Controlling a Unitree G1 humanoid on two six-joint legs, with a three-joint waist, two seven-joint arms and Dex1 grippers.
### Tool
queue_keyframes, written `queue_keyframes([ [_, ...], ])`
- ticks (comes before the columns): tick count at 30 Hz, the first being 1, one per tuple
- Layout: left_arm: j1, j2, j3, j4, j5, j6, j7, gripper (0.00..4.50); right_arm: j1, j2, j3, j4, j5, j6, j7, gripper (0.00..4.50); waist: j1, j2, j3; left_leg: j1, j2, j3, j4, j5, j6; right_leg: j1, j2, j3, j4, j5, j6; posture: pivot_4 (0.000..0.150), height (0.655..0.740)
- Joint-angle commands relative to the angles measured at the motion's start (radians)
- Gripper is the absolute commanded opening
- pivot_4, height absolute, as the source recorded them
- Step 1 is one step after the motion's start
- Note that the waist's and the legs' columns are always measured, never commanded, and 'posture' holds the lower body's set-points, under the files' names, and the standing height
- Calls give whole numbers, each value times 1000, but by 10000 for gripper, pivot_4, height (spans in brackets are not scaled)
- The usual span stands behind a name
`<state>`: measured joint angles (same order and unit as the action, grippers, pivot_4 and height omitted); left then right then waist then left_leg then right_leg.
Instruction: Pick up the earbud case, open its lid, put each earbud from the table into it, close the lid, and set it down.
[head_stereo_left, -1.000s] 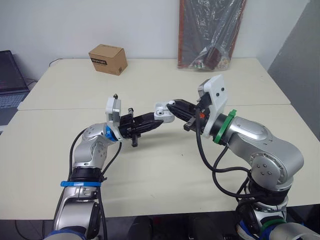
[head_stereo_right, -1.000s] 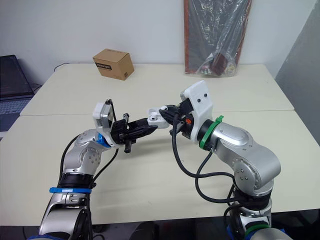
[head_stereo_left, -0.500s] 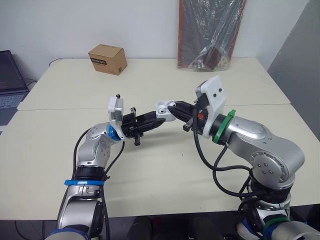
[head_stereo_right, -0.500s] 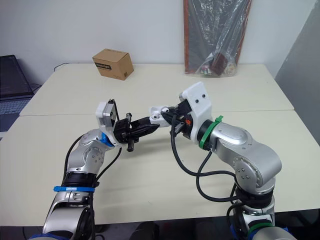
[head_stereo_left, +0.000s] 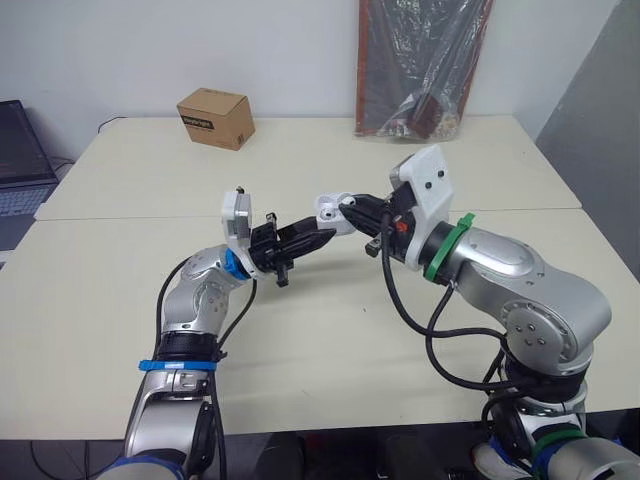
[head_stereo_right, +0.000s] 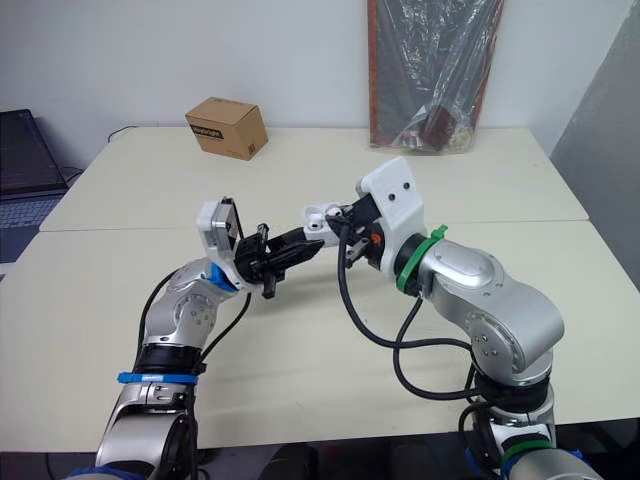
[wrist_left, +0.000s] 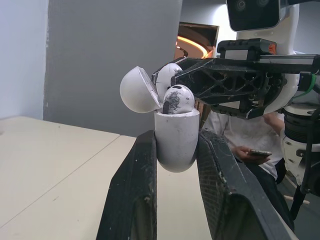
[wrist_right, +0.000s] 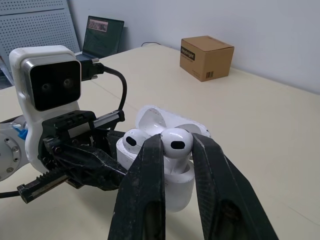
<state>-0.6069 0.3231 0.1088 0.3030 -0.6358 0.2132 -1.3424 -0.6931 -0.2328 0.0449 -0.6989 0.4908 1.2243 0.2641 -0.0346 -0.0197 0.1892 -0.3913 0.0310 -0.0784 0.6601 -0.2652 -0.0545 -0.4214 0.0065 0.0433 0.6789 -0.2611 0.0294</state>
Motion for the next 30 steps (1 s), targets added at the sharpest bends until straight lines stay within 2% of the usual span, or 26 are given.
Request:
queue_keyframes([
  [1,-31,-2,21,-66,-35,-6,-1,8186,-9,-9,10,-22,25,-22,22,11694,0,0,0,0,0,0,0,0,0,0,0,0,0,0,0,1500,7400],
  [2,-30,0,19,-67,-35,-5,-3,8186,-7,-10,5,-23,33,-31,30,13666,0,0,0,0,0,0,0,0,0,0,0,0,0,0,0,1500,7400],
  [7,-22,7,15,-74,-31,-2,-10,8186,-1,-23,-31,-16,36,-94,42,32430,0,0,0,0,0,0,0,0,0,0,0,0,0,0,0,1500,7400],
  [8,-20,9,14,-76,-31,-1,-11,8186,-1,-27,-40,-14,42,-101,46,34838,0,0,0,0,0,0,0,0,0,0,0,0,0,0,0,1500,7400],
  [13,-12,17,12,-82,-30,3,-17,8186,11,-48,-89,-19,90,-148,83,34838,0,0,0,0,0,0,0,0,0,0,0,0,-1,0,0,1500,7400],
  [18,3,41,9,-84,-23,8,-40,8186,22,-75,-241,-36,324,-132,180,34838,1,0,0,-1,0,0,0,0,0,0,0,0,-1,0,0,1500,7400],
  [20,7,55,6,-80,-21,12,-56,8186,3,-106,-261,1,354,-125,181,31225,1,0,0,-1,0,0,0,0,0,0,0,0,-1,0,0,1500,7400],
  [22,7,67,7,-85,-33,34,-65,8186,-26,-147,-249,55,342,-126,176,25645,1,0,0,0,0,0,0,0,0,0,0,0,-1,0,0,1500,7400],
  [28,3,98,3,-123,-65,113,-95,8186,-83,-288,-33,276,144,-238,244,2857,-1,0,0,0,0,0,0,0,0,0,0,0,-1,0,0,1500,7400],
  [29,3,103,2,-129,-68,124,-98,8186,-94,-298,9,311,110,-277,274,492,-1,0,0,0,0,1,0,0,0,0,0,0,-1,0,0,1500,7400],
  [30,4,106,1,-137,-71,134,-100,8186,-108,-308,53,349,71,-324,309,492,-1,0,0,0,0,1,0,0,0,0,0,0,-1,0,0,1500,7400],
])
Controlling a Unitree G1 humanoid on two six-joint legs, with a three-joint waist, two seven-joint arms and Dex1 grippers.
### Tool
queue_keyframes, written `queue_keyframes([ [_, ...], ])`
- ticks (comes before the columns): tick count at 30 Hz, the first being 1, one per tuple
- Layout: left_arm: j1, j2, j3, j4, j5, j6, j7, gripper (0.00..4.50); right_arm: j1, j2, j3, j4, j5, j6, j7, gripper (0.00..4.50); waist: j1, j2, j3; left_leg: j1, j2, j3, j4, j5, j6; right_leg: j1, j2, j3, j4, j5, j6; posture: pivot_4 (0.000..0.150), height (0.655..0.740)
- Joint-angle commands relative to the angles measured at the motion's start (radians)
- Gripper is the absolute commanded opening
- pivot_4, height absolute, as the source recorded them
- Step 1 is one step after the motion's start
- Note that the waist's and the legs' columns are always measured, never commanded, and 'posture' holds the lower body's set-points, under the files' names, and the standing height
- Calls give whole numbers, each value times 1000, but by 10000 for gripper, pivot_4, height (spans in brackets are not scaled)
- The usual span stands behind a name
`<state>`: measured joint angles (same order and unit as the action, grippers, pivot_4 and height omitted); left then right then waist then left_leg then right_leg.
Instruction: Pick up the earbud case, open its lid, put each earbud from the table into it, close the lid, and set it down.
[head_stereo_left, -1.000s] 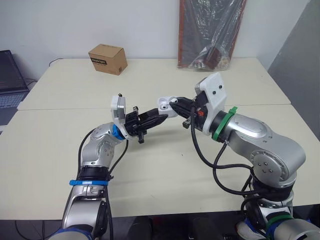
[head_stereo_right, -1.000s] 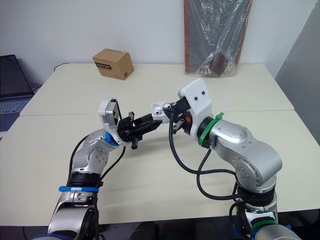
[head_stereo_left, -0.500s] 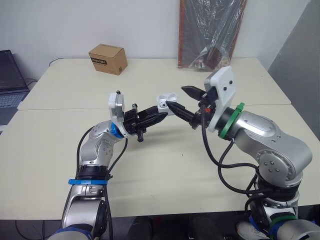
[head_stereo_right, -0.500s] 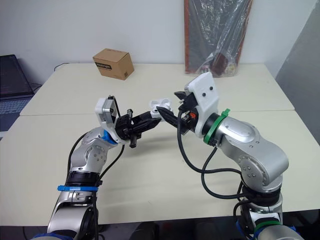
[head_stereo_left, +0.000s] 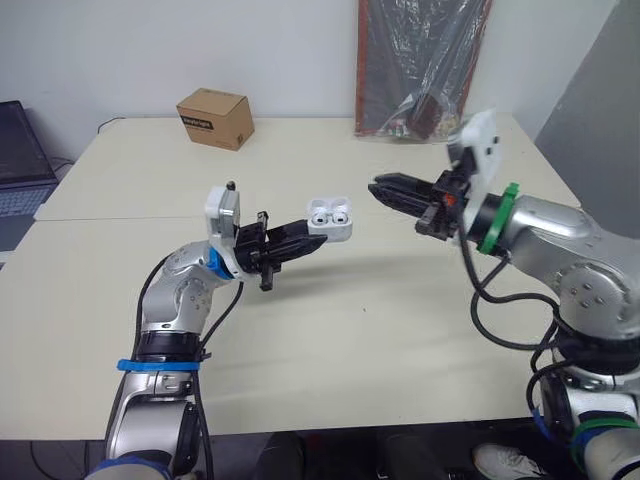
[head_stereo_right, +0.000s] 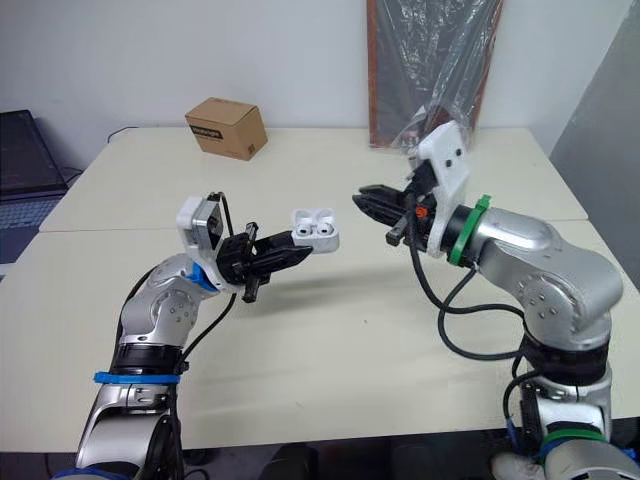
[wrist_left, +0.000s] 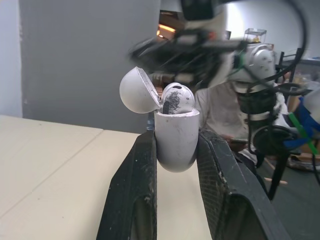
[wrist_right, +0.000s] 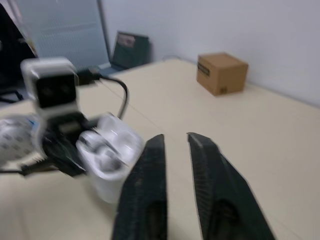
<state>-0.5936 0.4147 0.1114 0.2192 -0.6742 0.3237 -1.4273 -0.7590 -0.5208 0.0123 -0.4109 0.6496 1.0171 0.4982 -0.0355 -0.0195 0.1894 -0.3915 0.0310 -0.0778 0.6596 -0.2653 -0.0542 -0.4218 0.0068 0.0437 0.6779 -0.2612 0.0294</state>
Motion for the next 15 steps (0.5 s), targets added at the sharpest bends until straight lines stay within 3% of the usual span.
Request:
queue_keyframes([
  [1,-9,16,-2,-58,-34,34,-15,8186,-56,-21,118,95,-112,-148,103,492,0,0,0,-1,0,0,0,0,0,0,0,0,0,0,0,1500,7400],
  [7,-9,21,-4,-71,-34,66,-8,8186,-111,0,206,198,-193,-263,212,492,1,0,0,-3,0,0,0,0,0,-1,0,0,-1,1,-1,1500,7400],
  [15,2,40,-2,-65,-25,82,-5,8186,-123,27,198,180,-198,-294,280,492,2,0,0,-3,0,-1,0,0,0,-2,0,-1,-1,2,-4,1500,7400],
])
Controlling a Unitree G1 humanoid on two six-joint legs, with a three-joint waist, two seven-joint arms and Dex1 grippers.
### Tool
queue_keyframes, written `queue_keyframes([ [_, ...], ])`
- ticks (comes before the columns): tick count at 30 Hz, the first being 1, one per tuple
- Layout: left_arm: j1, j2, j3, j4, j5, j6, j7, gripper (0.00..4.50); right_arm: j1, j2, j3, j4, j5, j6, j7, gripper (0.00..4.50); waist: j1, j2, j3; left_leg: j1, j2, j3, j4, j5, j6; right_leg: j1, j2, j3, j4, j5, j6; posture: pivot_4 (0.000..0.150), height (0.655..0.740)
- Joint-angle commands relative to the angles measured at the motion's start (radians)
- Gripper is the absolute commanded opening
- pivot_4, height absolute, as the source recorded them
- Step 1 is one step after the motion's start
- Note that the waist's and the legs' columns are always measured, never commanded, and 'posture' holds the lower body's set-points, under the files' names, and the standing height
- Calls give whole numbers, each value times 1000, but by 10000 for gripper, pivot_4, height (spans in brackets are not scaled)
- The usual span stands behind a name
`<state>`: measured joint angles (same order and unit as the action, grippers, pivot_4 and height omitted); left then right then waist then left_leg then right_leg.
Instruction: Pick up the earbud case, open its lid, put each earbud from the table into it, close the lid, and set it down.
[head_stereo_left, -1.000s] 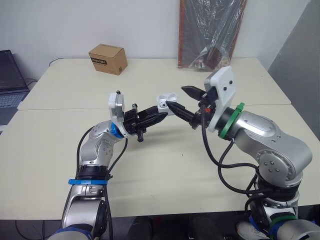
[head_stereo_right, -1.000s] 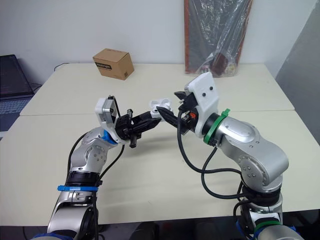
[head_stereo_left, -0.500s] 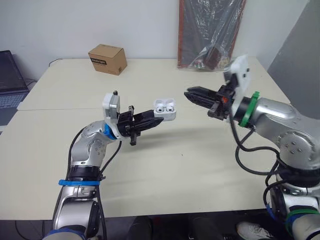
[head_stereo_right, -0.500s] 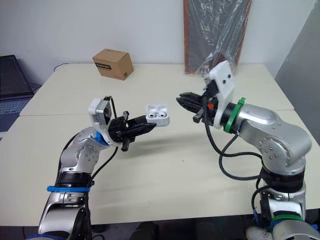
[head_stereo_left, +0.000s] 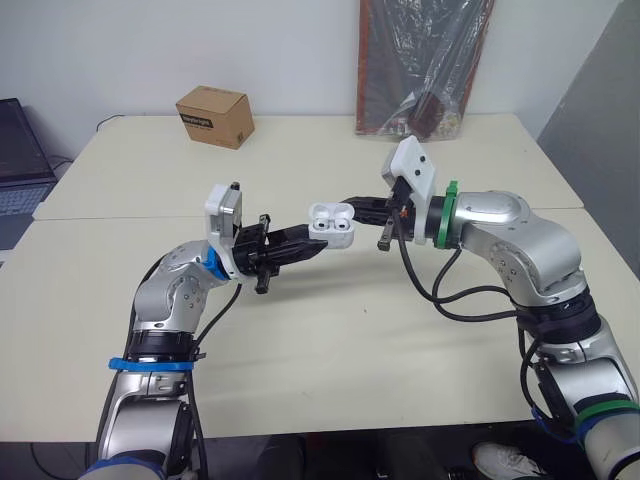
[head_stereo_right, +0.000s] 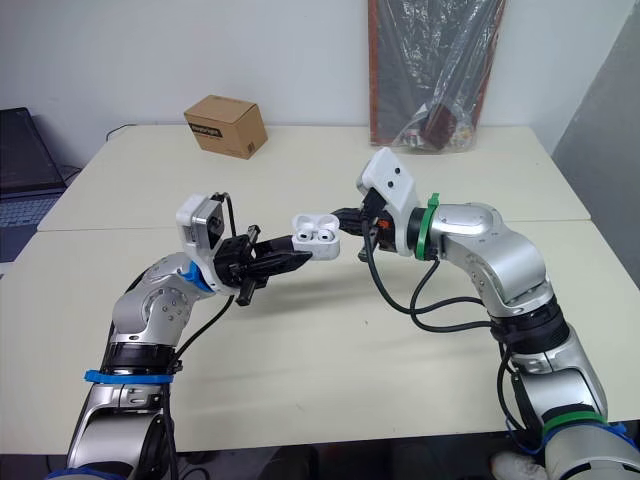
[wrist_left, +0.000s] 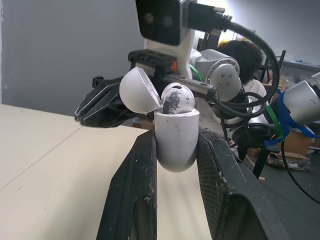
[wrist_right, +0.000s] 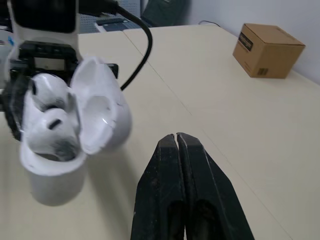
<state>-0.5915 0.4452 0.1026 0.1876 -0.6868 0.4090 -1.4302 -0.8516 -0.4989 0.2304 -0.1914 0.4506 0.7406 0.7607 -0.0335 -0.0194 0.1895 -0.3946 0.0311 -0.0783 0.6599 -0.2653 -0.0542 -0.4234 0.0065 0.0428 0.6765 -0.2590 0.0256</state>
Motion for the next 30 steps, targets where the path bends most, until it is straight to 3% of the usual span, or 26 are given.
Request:
queue_keyframes([
  [1,1,10,7,-32,-11,-4,-1,8186,-31,7,-22,-45,3,-15,21,492,0,0,0,0,0,0,0,0,0,0,0,0,0,0,0,1500,7400],
  [30,-25,3,33,21,-9,-9,51,8186,16,10,-53,-168,20,-25,54,492,1,0,0,0,0,0,1,0,0,0,0,0,1,0,0,1500,7400],
])
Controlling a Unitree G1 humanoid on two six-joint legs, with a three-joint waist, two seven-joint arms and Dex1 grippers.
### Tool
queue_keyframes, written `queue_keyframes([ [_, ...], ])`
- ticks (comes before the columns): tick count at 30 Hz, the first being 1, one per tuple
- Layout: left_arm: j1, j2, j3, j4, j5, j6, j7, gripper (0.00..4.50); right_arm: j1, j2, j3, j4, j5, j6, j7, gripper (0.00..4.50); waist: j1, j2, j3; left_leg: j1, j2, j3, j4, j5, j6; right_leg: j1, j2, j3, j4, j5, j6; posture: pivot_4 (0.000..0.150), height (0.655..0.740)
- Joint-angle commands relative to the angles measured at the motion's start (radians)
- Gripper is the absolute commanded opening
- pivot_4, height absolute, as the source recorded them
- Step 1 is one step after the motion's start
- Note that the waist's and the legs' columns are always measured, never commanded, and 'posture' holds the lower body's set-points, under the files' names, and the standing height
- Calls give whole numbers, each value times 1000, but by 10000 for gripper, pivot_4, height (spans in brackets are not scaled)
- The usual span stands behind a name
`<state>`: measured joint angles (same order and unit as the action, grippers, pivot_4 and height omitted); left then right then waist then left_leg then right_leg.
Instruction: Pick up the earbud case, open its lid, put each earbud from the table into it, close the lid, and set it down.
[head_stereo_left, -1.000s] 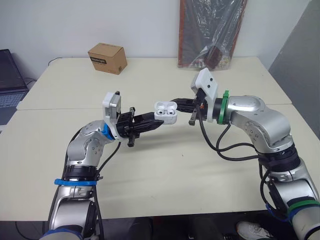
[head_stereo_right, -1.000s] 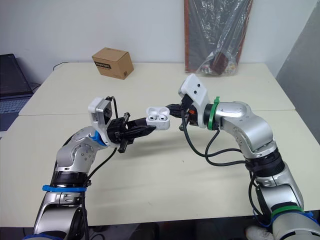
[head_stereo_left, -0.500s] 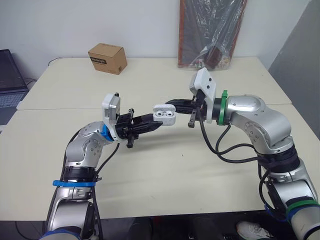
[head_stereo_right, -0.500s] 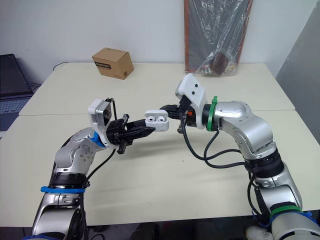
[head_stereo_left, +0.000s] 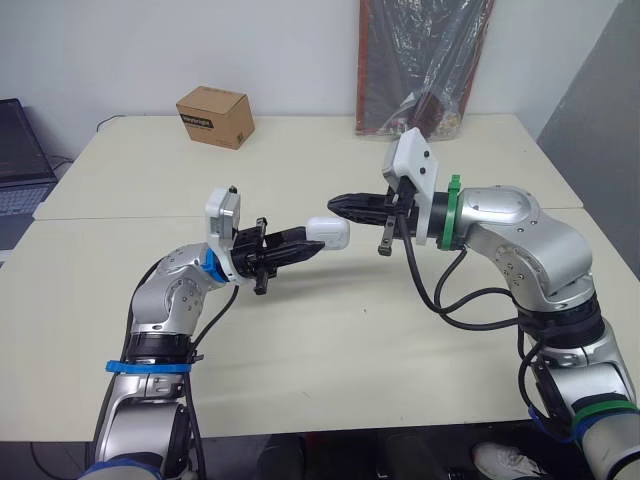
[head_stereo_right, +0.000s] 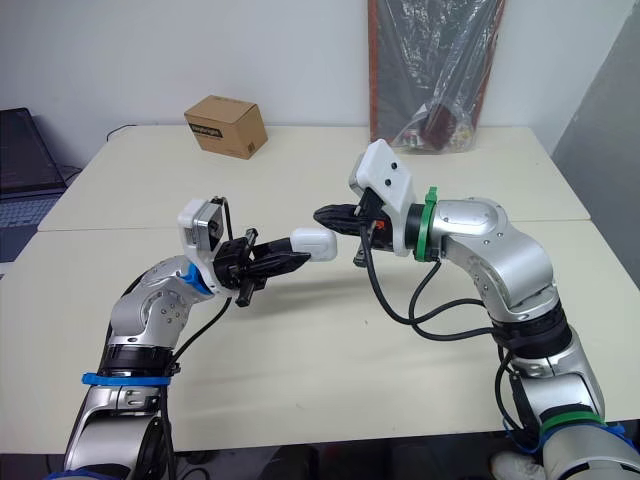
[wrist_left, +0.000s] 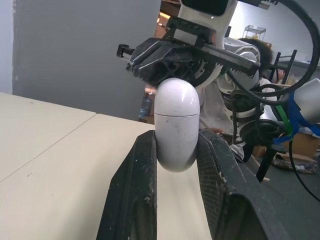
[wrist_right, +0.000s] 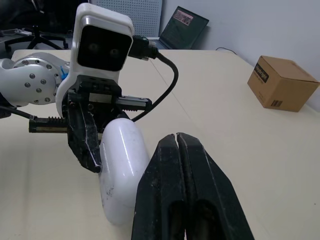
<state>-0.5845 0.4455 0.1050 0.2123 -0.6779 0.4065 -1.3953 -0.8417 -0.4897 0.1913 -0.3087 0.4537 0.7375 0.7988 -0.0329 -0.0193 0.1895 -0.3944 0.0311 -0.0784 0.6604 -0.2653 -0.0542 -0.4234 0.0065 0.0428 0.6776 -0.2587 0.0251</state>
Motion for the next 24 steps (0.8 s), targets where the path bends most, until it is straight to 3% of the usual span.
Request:
queue_keyframes([
  [1,-33,3,30,-3,-19,-6,15,8186,10,0,-13,-55,16,-21,17,492,0,0,0,0,0,0,0,0,0,0,0,0,0,0,0,1500,7400],
  [7,-30,13,24,-9,-8,15,43,8186,11,4,-50,-53,19,35,-35,492,0,0,0,0,0,0,0,0,0,0,0,0,1,0,0,1500,7400],
  [16,-68,71,-82,37,103,282,256,8186,129,-90,-107,-139,57,95,-37,492,0,0,0,0,0,0,0,0,0,0,0,0,0,0,0,1500,7400],
  [24,-135,47,-96,198,154,373,333,8186,234,-129,-109,-185,42,128,-74,492,0,0,0,0,0,0,0,0,0,0,0,0,1,-1,1,1500,7400],
])
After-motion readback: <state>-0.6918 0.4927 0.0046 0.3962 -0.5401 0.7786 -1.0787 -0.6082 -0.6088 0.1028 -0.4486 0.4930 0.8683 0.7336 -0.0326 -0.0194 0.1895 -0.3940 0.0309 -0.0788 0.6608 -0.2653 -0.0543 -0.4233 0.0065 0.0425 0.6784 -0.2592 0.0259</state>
